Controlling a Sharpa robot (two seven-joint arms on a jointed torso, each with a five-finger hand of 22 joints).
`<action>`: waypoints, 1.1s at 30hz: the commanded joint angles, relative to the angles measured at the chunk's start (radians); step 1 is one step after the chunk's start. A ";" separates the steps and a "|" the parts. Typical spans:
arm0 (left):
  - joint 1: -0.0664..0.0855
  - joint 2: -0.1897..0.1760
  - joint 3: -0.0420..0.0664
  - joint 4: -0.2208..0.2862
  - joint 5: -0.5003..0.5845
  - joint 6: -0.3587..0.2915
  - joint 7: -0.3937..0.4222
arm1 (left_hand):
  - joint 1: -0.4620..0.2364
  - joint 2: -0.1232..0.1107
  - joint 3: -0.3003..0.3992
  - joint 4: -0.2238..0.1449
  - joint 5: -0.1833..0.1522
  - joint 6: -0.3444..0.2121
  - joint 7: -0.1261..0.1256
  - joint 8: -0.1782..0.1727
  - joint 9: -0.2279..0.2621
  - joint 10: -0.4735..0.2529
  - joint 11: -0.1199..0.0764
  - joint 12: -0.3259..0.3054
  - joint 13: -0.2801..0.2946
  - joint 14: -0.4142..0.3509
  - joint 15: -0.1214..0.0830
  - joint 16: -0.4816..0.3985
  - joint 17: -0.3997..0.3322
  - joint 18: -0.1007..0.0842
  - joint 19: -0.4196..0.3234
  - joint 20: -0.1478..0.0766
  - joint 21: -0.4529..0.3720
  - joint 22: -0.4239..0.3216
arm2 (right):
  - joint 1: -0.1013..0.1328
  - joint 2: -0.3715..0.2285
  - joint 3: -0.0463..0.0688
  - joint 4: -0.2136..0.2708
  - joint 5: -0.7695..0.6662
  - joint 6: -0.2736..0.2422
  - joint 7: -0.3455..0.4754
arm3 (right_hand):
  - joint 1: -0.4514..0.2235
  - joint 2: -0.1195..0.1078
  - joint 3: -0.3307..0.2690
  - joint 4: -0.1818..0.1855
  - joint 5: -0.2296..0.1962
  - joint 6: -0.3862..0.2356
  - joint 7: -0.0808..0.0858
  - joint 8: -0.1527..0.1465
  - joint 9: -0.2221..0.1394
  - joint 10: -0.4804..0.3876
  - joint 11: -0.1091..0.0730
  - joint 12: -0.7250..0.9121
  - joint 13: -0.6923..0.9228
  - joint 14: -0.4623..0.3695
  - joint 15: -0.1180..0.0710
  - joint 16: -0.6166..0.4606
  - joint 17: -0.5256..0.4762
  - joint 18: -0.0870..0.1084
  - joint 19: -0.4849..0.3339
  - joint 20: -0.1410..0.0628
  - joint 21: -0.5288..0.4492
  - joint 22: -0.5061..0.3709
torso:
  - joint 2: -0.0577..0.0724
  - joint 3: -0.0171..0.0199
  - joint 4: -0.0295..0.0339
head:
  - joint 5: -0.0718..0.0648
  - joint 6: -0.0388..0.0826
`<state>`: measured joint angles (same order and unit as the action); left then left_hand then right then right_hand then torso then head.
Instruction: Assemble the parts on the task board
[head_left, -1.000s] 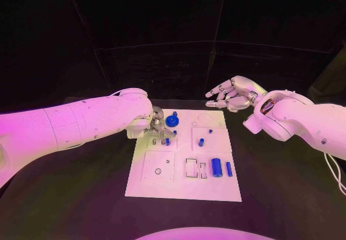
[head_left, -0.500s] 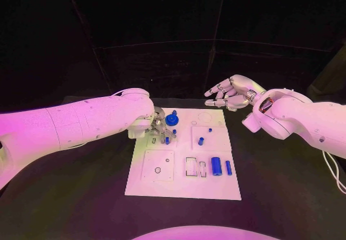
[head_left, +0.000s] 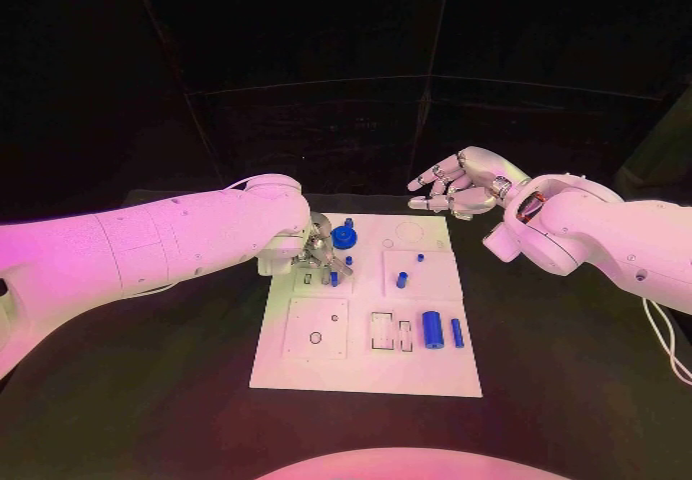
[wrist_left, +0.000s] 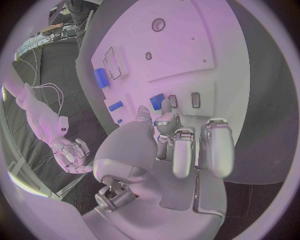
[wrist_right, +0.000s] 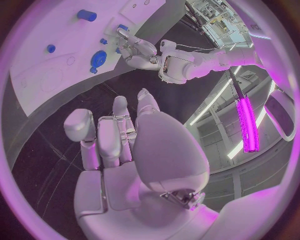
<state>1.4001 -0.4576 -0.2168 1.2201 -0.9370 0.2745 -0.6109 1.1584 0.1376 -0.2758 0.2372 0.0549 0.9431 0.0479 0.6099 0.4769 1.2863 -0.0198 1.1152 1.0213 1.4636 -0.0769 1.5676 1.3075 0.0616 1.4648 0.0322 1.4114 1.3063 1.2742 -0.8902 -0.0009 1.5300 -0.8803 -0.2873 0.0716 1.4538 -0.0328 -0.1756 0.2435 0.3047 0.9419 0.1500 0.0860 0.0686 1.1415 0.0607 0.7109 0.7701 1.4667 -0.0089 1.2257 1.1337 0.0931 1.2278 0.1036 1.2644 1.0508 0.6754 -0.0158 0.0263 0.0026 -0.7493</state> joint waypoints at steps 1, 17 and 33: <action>0.001 0.002 0.000 0.000 -0.005 0.022 -0.001 | 0.014 -0.001 0.002 -0.008 -0.002 -0.009 0.002 0.007 0.003 -0.003 -0.001 0.005 0.001 0.107 -0.007 0.003 0.263 -0.011 0.028 -0.008 0.006 0.001 | 0.002 0.001 0.001 0.000 -0.002 0.009 0.001 | 0.002 0.010 -0.006 -0.001 0.005 0.002 -0.004 0.006 0.001 0.004 -0.003 -0.006 -0.001 0.005 -0.007 -0.005 -0.002 0.020 -0.001 -0.008 -0.006 -0.001 | 0.000 0.0001 0.0001 | -0.001 -0.001; 0.000 0.006 0.000 -0.007 -0.005 0.039 -0.004 | 0.042 0.001 0.024 -0.039 -0.002 -0.019 0.002 0.017 0.020 -0.003 -0.001 0.007 0.002 0.107 -0.007 0.003 0.263 -0.011 0.028 -0.008 0.008 0.006 | 0.002 0.003 0.001 -0.001 -0.002 0.013 0.001 | 0.004 0.012 -0.007 -0.002 0.012 0.002 -0.004 0.006 0.001 0.004 -0.003 -0.006 -0.004 0.005 -0.007 -0.006 -0.002 0.020 -0.001 -0.008 -0.008 -0.003 | 0.000 0.0006 0.0000 | -0.003 -0.006; 0.000 0.003 -0.001 0.002 0.004 0.013 0.024 | 0.235 0.065 0.230 -0.204 0.001 -0.056 -0.007 -0.009 0.026 -0.024 -0.012 -0.021 -0.016 0.107 -0.018 0.003 0.263 -0.009 0.024 -0.020 0.003 0.003 | 0.002 0.006 0.001 -0.003 -0.002 0.015 0.002 | 0.007 0.015 -0.009 -0.002 0.019 0.002 -0.004 0.007 0.001 0.004 -0.003 -0.006 -0.006 0.005 -0.008 -0.007 -0.002 0.020 -0.001 -0.008 -0.009 -0.004 | 0.000 0.0008 0.0002 | -0.002 -0.008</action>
<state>1.4017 -0.4540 -0.2156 1.2192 -0.9364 0.2965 -0.6040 1.3618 0.1827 -0.0913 0.0733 0.0499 0.8928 0.0410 0.6038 0.5006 1.2654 -0.0307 1.0956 1.0064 1.4687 -0.0893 1.5676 1.3075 0.0616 1.4660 0.0166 1.4153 1.3076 1.2742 -0.8849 -0.0009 1.5267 -0.8808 -0.2791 0.0691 1.4606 -0.0260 -0.1783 0.2408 0.3196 0.9419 0.1500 0.0860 0.0684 1.1415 0.0607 0.7110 0.7654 1.4667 -0.0089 1.2243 1.1325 0.0930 1.2278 0.1036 1.2605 1.0485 0.6758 -0.0150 0.0268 -0.0009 -0.7573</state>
